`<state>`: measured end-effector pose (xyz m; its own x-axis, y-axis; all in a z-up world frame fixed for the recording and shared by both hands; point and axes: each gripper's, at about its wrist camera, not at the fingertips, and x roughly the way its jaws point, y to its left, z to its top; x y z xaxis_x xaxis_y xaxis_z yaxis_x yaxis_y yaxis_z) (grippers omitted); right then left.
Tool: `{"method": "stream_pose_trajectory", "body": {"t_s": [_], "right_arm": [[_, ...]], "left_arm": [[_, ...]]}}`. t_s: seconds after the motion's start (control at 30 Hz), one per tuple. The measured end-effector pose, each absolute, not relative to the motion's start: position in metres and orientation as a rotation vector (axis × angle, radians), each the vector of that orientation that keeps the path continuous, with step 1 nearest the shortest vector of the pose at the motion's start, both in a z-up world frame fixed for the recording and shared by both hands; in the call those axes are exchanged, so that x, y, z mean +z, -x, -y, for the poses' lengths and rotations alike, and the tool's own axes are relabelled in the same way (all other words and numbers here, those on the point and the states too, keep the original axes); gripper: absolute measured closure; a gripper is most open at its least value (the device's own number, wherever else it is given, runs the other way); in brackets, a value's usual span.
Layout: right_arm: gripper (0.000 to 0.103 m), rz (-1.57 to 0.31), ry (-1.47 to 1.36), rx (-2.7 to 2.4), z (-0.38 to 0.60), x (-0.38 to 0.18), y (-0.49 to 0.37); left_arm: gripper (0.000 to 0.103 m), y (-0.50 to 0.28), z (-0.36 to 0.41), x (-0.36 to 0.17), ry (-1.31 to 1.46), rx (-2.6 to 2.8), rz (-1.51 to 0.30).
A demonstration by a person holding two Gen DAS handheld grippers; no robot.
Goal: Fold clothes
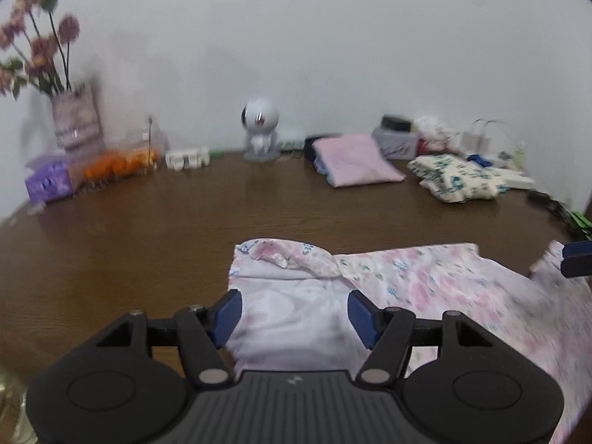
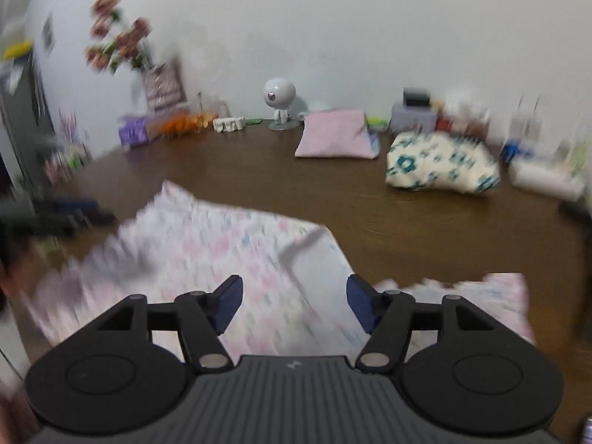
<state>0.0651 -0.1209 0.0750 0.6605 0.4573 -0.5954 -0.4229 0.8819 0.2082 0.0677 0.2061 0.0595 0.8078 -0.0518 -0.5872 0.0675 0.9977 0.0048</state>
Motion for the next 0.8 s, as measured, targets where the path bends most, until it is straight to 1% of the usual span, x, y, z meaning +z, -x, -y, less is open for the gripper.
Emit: {"method": "stream_pose_trajectory", "body": {"t_s": [0.2, 0.27, 0.37, 0.4, 0.47, 0.53, 0.57, 0.63, 0.67, 0.7, 0.8], "right_arm": [[0.04, -0.831, -0.186, 0.44, 0.113, 0.059, -0.16], [0.041, -0.895, -0.262, 0.435, 0.112, 0.046, -0.184], [0.046, -0.965, -0.357, 0.428, 0.11, 0.026, -0.201], [0.05, -0.98, -0.374, 0.43, 0.109, 0.02, -0.203], [0.053, -0.981, -0.408, 0.44, 0.109, 0.013, -0.205], [0.063, -0.982, -0.465, 0.456, 0.111, 0.008, -0.208], [0.068, -0.979, -0.496, 0.471, 0.113, 0.006, -0.21], [0.091, -0.977, -0.522, 0.482, 0.113, 0.002, -0.213], [0.094, -0.977, -0.52, 0.483, 0.112, 0.001, -0.213], [0.099, -0.972, -0.514, 0.489, 0.11, 0.0, -0.213], [0.101, -0.936, -0.491, 0.494, 0.107, 0.007, -0.207]], "left_arm": [[0.039, -0.136, -0.217, 0.053, 0.076, 0.024, -0.732], [0.037, -0.149, -0.221, 0.05, 0.108, 0.025, -0.743], [0.035, -0.16, -0.224, 0.045, 0.129, 0.01, -0.763], [0.035, -0.163, -0.225, 0.043, 0.143, 0.008, -0.775], [0.036, -0.17, -0.227, 0.042, 0.182, -0.004, -0.787], [0.036, -0.174, -0.23, 0.041, 0.224, -0.016, -0.798], [0.038, -0.176, -0.231, 0.04, 0.24, -0.02, -0.805], [0.056, -0.181, -0.232, 0.039, 0.256, -0.013, -0.805], [0.08, -0.182, -0.234, 0.038, 0.271, -0.009, -0.804], [0.103, -0.183, -0.235, 0.037, 0.287, -0.012, -0.806], [0.103, -0.178, -0.236, 0.039, 0.315, -0.03, -0.783]]}}
